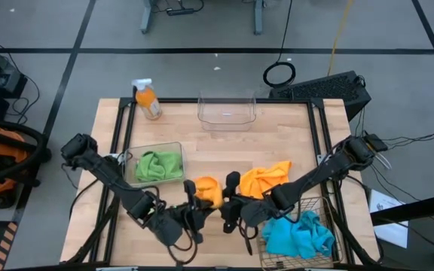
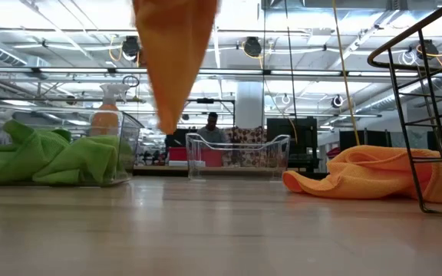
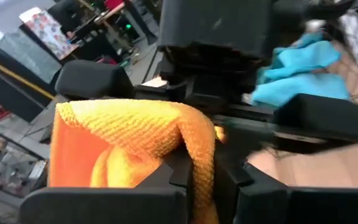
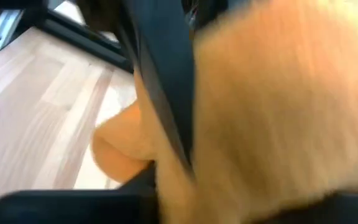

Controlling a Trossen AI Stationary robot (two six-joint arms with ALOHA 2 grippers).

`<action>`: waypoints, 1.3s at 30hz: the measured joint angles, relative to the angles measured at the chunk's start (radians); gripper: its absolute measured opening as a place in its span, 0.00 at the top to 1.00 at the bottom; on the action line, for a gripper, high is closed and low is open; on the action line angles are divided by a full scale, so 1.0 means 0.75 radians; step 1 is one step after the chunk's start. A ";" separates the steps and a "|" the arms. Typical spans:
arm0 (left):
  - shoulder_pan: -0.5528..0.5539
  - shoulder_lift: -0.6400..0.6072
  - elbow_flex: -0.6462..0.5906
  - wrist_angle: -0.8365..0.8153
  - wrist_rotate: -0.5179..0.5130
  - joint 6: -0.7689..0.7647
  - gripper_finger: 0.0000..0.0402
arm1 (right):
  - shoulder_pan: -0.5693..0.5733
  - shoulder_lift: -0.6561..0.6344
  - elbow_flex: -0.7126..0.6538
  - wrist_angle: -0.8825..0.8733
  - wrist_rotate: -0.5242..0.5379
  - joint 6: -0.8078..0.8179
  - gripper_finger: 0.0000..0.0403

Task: Sort microfiber towel by color & place in baskets
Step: Put the bottom left orange microfiber towel into the top transparent bin

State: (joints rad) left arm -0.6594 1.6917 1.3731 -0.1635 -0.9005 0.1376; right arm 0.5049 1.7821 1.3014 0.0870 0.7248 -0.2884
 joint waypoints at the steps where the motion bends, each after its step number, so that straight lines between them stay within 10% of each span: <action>1: -0.010 0.000 0.000 0.000 0.000 0.000 0.91 | 0.001 0.000 0.000 -0.019 -0.001 0.008 0.84; 5: -0.055 0.001 0.000 -0.013 -0.029 -0.022 0.84 | 0.002 0.000 0.002 -0.075 -0.001 0.022 0.98; 21: -0.226 0.001 0.001 -0.221 -0.423 -0.209 0.18 | 0.027 -0.055 0.001 -0.343 -0.018 0.186 0.98; 29: -0.182 0.001 0.001 -0.212 -0.403 -0.211 0.12 | -0.009 -0.197 0.001 -0.478 -0.381 0.184 0.98; 39: -0.073 0.043 0.001 -0.182 -0.299 -0.222 0.12 | -0.043 -0.369 0.001 -0.524 -0.256 0.116 0.98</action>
State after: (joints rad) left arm -0.7139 1.7236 1.3735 -0.2997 -1.1252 -0.0288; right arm 0.4728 1.5055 1.3022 -0.3058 0.5331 -0.2016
